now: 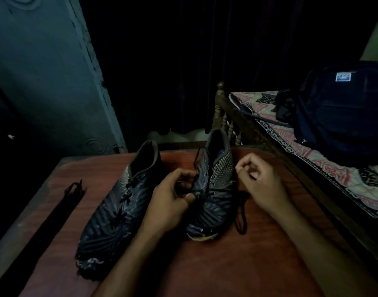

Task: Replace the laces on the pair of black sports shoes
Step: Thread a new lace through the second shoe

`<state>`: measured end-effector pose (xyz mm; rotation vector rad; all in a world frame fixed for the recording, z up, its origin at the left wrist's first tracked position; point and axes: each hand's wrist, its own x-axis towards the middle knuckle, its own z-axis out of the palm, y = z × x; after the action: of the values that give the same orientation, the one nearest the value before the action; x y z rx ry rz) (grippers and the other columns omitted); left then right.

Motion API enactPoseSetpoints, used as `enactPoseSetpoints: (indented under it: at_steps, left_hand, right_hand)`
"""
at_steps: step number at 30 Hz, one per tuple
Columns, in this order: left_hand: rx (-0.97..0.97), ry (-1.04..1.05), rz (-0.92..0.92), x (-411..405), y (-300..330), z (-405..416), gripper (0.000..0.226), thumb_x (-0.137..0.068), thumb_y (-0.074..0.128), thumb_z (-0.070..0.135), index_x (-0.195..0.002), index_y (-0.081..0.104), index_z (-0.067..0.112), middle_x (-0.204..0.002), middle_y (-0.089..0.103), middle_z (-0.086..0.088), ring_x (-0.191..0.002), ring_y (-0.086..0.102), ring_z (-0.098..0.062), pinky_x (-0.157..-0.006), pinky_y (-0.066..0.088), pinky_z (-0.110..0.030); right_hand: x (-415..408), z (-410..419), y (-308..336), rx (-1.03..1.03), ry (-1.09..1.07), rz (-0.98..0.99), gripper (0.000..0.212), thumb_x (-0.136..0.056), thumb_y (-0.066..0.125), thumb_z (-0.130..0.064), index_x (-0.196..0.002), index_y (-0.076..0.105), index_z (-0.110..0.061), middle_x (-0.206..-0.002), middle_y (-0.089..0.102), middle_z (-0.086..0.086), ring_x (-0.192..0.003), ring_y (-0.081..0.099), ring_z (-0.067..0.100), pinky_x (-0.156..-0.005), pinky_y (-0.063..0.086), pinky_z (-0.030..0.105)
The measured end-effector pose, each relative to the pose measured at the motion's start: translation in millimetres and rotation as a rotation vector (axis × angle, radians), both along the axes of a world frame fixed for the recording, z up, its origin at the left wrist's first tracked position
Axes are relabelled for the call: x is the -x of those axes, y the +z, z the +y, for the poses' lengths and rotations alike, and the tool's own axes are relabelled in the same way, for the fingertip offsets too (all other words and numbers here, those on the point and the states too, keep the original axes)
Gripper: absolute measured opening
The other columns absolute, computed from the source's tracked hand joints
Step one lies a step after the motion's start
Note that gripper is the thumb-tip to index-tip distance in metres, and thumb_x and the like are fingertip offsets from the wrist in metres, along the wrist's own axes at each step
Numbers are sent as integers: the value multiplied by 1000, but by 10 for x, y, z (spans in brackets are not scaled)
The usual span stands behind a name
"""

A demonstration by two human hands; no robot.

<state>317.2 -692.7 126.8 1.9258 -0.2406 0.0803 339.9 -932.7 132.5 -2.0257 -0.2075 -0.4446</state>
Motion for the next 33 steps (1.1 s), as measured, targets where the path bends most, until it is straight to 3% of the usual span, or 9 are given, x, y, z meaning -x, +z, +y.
enactPoseSetpoints:
  at_steps: [5,12,15,18,23,26,29,31,33]
  left_hand:
    - [-10,6,-14,-5,31,-5,46,-83,70,-7,-113,70,29,-106,70,12,-100,65,1,-80,50,-11]
    - [-3,37,34,-22,16,-16,43,-84,71,-3,-109,70,32,-103,70,11,-100,66,-3,-80,53,-15]
    - [3,19,22,-25,-19,-43,41,-80,73,4,-110,70,32,-105,68,6,-101,66,-9,-84,55,-22]
    - [-17,20,7,-11,-20,-48,42,-74,72,14,-111,70,32,-106,67,3,-100,66,-10,-88,57,-29]
    - [-17,30,-6,-8,-30,-50,43,-80,76,3,-113,70,30,-105,66,3,-99,66,-11,-86,56,-27]
    - [-33,19,7,0,-7,-53,45,-82,75,-1,-114,69,30,-109,66,3,-102,66,-12,-83,55,-21]
    - [-25,28,9,-3,-15,-28,44,-82,76,4,-111,70,36,-108,67,4,-102,67,-14,-90,59,-35]
    - [-17,26,7,6,-18,-40,41,-79,76,10,-110,70,36,-107,67,4,-101,67,-13,-92,60,-39]
    - [-17,24,3,17,11,-57,40,-75,75,17,-110,70,36,-106,66,5,-100,67,-12,-91,59,-37]
  right_hand:
    - [66,-74,114,95,320,258,26,-74,80,-44,-84,68,-23,-59,56,-1,-56,45,10,-58,38,27]
    - [26,-290,326,175,452,410,19,-78,78,-36,-94,79,-26,-78,71,18,-72,59,14,-72,42,27]
    - [16,-393,361,190,506,523,11,-87,75,-17,-97,79,-17,-62,64,-6,-63,54,-1,-64,39,15]
    - [18,-432,327,239,511,524,5,-85,77,-24,-85,78,-19,-72,65,-2,-68,54,10,-67,39,26]
    - [-37,-263,257,-410,407,275,9,-82,55,-15,-74,55,-11,-91,68,11,-82,58,28,-76,48,33]
    - [-35,-141,267,-821,398,290,14,-86,38,-9,-75,46,-9,-74,61,14,-79,66,30,-76,56,41]
    - [-66,-69,239,-953,248,323,26,-95,31,-13,-72,42,-18,-57,36,1,-47,42,15,-56,51,33]
    - [-95,-86,214,-967,127,312,28,-96,35,-15,-69,40,-22,-55,24,-5,-41,22,9,-40,28,21]
    - [-129,-161,133,-679,28,220,29,-97,44,-16,-69,43,-22,-54,29,-7,-42,22,8,-40,17,21]
